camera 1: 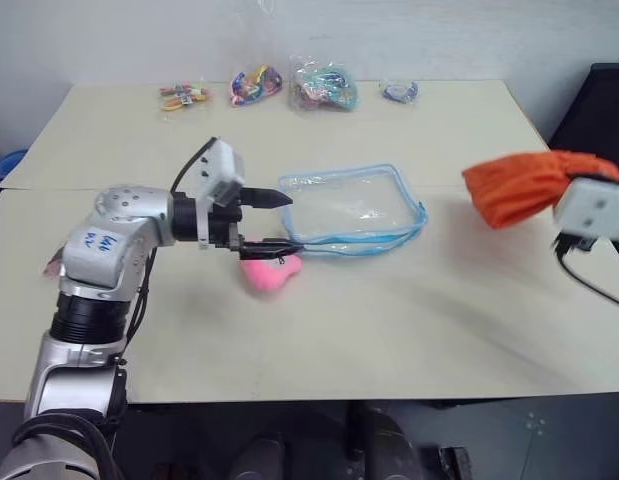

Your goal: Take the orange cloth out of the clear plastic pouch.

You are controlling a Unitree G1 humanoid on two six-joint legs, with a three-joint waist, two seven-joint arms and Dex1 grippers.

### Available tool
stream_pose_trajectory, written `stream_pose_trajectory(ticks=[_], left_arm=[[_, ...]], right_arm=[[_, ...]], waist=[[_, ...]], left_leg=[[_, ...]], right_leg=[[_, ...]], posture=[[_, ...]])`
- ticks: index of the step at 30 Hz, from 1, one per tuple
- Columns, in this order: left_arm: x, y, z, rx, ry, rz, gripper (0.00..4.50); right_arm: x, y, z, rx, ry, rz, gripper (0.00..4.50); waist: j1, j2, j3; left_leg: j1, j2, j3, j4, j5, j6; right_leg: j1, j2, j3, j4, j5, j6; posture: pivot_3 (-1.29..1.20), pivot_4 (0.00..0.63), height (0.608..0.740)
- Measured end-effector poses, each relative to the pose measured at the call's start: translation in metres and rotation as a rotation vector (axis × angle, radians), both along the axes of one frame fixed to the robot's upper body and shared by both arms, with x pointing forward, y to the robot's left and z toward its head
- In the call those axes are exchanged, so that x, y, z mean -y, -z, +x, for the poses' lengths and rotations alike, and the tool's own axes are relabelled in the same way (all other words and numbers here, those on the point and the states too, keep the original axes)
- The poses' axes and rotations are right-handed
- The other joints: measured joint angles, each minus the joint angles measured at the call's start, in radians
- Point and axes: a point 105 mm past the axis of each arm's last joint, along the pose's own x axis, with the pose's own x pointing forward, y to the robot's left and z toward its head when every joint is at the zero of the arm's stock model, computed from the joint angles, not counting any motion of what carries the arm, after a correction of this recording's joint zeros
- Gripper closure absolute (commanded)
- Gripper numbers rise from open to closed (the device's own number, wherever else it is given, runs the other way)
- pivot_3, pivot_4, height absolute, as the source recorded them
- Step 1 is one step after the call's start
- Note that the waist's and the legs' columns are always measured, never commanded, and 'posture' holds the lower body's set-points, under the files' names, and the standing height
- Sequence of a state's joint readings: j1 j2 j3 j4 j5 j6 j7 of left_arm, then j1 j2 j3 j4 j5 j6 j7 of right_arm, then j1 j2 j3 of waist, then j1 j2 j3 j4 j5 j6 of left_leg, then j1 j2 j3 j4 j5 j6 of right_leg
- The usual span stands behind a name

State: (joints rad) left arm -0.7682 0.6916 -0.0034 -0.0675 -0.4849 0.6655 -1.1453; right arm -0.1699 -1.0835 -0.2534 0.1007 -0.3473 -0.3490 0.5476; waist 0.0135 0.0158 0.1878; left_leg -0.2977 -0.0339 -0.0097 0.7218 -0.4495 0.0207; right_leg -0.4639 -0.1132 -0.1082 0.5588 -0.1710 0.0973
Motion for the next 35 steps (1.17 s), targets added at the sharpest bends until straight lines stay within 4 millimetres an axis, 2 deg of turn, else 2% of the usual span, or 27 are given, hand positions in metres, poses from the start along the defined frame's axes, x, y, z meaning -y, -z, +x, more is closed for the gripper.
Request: stream_pose_trajectory(ticks=[3,4,8,9,11,14,17,18,20,23,24,27,31,35], left_arm=[[-0.004,0.001,-0.001,-0.013,-0.006,0.007,0.02],[-0.005,0.002,-0.003,-0.022,-0.001,0.009,0.02],[-0.005,0.003,-0.015,-0.058,0.061,0.011,0.02],[-0.006,0.001,-0.018,-0.063,0.072,0.012,0.00],[-0.011,-0.003,-0.021,-0.057,0.084,0.014,0.00],[-0.017,-0.004,-0.025,-0.059,0.094,0.035,0.00],[-0.021,-0.004,-0.026,-0.057,0.104,0.043,0.00],[-0.023,-0.005,-0.025,-0.054,0.103,0.046,0.00],[-0.026,-0.006,-0.025,-0.052,0.105,0.047,0.00],[-0.038,-0.007,-0.022,-0.066,0.081,0.057,0.00],[-0.043,-0.008,-0.022,-0.068,0.080,0.063,0.00],[-0.055,-0.010,-0.023,-0.069,0.069,0.071,0.00],[-0.062,-0.011,-0.021,-0.059,0.058,0.071,0.00],[-0.059,-0.010,-0.020,-0.048,0.066,0.058,0.00]], right_arm=[[-0.009,0.056,-0.005,-0.106,-0.016,0.099,4.46],[-0.011,0.067,-0.007,-0.133,-0.019,0.113,4.46],[-0.009,0.074,-0.009,-0.159,-0.005,0.160,4.46],[-0.008,0.076,-0.009,-0.172,0.002,0.182,3.75],[-0.006,0.081,-0.012,-0.212,0.015,0.234,3.20],[-0.005,0.090,-0.020,-0.291,0.037,0.343,2.12],[-0.011,0.083,-0.033,-0.320,0.027,0.451,1.11],[-0.012,0.078,-0.039,-0.325,0.033,0.487,0.65],[-0.009,0.071,-0.048,-0.339,0.059,0.557,0.07],[0.001,0.060,-0.070,-0.381,0.142,0.729,0.03],[0.013,0.057,-0.084,-0.402,0.208,0.843,0.03],[0.038,0.056,-0.119,-0.476,0.358,1.044,0.03],[0.051,0.062,-0.170,-0.578,0.447,1.263,0.03],[0.056,0.048,-0.176,-0.499,0.424,1.364,0.03]], waist=[[-0.003,0.002,0.001],[-0.007,0.003,0.001],[-0.017,0.003,0.001],[-0.018,0.003,0.001],[-0.017,0.003,0.001],[-0.014,0.003,0.001],[-0.011,0.003,0.001],[-0.011,0.003,0.001],[-0.009,0.003,0.001],[-0.002,0.003,0.001],[0.004,0.003,0.001],[0.015,0.003,0.001],[0.018,0.002,0.001],[0.004,0.001,0.000]], left_leg=[[0.000,0.000,0.001,0.001,0.000,0.000],[0.000,0.000,0.001,0.000,0.000,0.000],[0.000,0.003,0.001,0.001,0.000,0.000],[0.000,0.003,0.001,0.000,0.000,0.000],[0.000,0.003,0.001,0.000,0.000,0.000],[0.000,0.003,0.000,0.001,0.000,0.000],[0.000,0.003,-0.001,0.001,0.000,0.000],[0.000,0.003,0.000,0.001,0.000,0.000],[0.000,0.002,-0.001,0.000,0.000,0.000],[-0.001,0.001,0.000,0.000,0.000,0.000],[-0.001,0.001,0.000,0.000,0.000,0.000],[-0.002,0.001,0.000,-0.001,-0.001,0.001],[0.000,0.001,-0.001,-0.002,-0.002,0.004],[0.003,0.001,-0.003,-0.002,-0.003,0.006]], right_leg=[[0.000,0.000,0.001,0.000,0.000,0.000],[0.000,-0.001,0.001,0.000,0.000,0.000],[0.000,0.001,0.001,0.000,0.000,0.000],[0.000,0.001,0.001,0.000,0.000,-0.001],[0.000,0.001,0.001,0.000,0.000,-0.001],[0.000,0.001,0.001,0.000,0.000,-0.001],[0.000,0.001,0.001,0.000,0.000,-0.001],[0.001,0.001,0.001,0.000,0.000,-0.001],[0.001,0.001,0.001,0.000,0.000,-0.001],[0.001,0.002,0.001,0.000,0.000,-0.001],[0.001,0.002,0.001,0.000,0.000,-0.001],[0.004,0.002,0.001,-0.001,0.000,-0.001],[0.006,0.002,0.002,-0.002,0.000,-0.001],[0.006,0.002,0.006,-0.002,0.000,0.001]], posture=[[0.00,0.150,0.740],[0.00,0.150,0.740],[0.00,0.150,0.740],[0.00,0.150,0.740],[0.00,0.150,0.740],[0.00,0.150,0.740],[0.00,0.150,0.740],[0.00,0.150,0.740],[0.00,0.150,0.740],[0.00,0.150,0.740],[0.00,0.150,0.740],[0.00,0.150,0.740],[0.00,0.150,0.740],[0.00,0.150,0.740]])
